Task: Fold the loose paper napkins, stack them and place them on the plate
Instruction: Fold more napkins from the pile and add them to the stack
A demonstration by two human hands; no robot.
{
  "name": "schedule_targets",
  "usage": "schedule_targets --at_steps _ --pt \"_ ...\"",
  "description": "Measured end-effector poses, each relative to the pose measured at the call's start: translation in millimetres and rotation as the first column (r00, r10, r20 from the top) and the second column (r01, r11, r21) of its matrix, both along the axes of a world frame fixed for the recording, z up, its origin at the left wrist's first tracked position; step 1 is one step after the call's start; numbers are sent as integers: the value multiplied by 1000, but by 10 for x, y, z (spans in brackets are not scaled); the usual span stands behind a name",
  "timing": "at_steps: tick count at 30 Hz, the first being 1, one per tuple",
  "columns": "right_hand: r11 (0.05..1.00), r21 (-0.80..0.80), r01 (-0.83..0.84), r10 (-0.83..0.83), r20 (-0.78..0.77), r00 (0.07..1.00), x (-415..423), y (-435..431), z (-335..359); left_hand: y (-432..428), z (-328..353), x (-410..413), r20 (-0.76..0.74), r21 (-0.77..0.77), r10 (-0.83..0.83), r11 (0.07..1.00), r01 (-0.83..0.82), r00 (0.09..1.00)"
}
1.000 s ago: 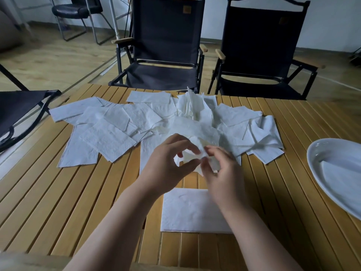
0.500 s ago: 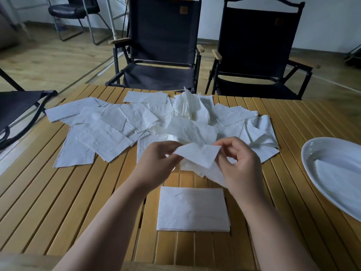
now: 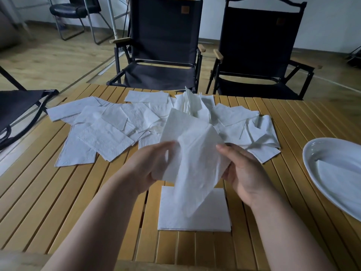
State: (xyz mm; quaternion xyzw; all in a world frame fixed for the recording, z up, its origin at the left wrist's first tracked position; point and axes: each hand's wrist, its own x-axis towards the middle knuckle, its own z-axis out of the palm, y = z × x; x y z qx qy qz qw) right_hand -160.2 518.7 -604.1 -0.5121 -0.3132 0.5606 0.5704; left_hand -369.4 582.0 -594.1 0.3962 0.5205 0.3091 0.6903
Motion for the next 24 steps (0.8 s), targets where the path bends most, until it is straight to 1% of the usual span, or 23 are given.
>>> schedule_targets --at_steps 2,6,9,11,14,15,17,19,21,22,24 --pt "1000 -9 -14 14 19 1000 43 6 -18 1 -9 -7 -59 13 -51 999 52 997" --pt "998 -53 -19 24 92 995 187 -4 0 -52 9 -7 -106 19 -170 985 173 980" --pt "992 -85 -98 113 194 974 279 -25 9 -64 -7 -13 -119 13 -252 967 255 960" --pt "989 -92 -114 134 267 954 291 -42 23 -59 -13 -13 -113 -19 -279 960 278 954" --pt "997 -67 -45 64 322 944 307 -38 23 -58 -5 -28 -98 -86 -318 947 310 943" --pt "995 -77 -57 80 339 938 311 -37 19 -54 -4 -39 -95 -115 -331 940 320 939" --pt "985 -110 -134 164 351 922 291 -45 18 -40 -24 -63 -70 -159 -349 929 335 934" --pt "977 -125 -175 210 388 897 255 -55 27 -22 -54 -64 -20 -156 -332 933 325 943" --pt "987 -68 -145 160 430 889 222 -35 21 -2 -69 -46 48 -150 -264 951 269 963" --pt "996 -29 -79 84 426 901 215 -22 10 6 -66 -35 76 -149 -221 962 230 972" --pt "996 51 74 -87 350 933 219 7 -7 19 -64 -38 134 -122 -194 970 210 972"
